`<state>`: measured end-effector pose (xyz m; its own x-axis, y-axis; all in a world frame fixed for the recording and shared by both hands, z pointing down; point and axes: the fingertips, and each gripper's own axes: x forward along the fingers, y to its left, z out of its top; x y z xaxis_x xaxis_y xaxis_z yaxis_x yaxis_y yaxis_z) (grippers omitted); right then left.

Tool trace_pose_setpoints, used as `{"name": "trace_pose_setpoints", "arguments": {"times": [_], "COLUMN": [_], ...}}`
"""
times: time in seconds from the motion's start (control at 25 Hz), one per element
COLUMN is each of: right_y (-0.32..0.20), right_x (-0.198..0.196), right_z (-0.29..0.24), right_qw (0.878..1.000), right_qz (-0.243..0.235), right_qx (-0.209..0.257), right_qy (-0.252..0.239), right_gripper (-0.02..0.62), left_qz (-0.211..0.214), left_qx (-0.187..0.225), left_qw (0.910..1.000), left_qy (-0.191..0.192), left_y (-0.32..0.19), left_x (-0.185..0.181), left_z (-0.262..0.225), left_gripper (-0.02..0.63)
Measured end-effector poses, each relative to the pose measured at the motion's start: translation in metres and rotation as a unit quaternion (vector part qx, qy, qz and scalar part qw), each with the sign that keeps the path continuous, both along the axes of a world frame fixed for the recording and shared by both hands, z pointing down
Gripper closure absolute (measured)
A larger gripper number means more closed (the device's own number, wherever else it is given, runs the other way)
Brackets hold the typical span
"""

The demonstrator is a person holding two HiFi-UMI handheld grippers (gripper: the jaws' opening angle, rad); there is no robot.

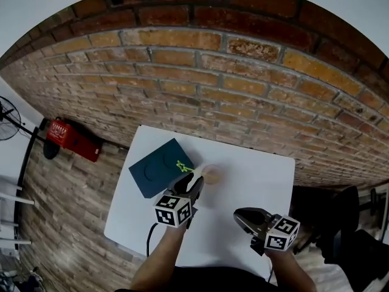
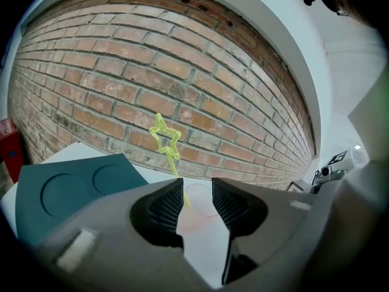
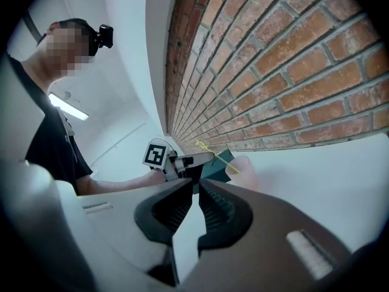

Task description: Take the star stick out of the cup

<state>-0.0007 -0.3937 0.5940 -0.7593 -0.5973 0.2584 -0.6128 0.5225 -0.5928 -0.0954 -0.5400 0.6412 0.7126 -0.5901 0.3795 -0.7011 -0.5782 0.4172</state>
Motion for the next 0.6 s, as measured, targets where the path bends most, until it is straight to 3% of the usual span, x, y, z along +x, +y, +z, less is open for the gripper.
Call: {"name": "trace_pose_setpoints", "arguments": {"times": [0.4, 0.6], "right_y": [-0.003, 0.002], "right_x": [0.005, 0.012], "right_z": [0.005, 0.008], "right_qw": [1.0, 1.0], "right_qz": [0.012, 0.017], "right_qx": [-0.007, -0.012], "right_qy": [-0.006, -0.004], "right_gripper": [0.569, 0.569], "left_qz": [0.009, 0.006], "left_qx": [-0.009, -0.014], "left_qw": [0.9997, 0.9995], "left_qy": [-0.023, -0.028], "left_y": [-0.018, -0.024], "left_x": [0.007, 0.01], "left_z": [0.018, 0.023], "left_gripper": [0.466, 0.505]}}
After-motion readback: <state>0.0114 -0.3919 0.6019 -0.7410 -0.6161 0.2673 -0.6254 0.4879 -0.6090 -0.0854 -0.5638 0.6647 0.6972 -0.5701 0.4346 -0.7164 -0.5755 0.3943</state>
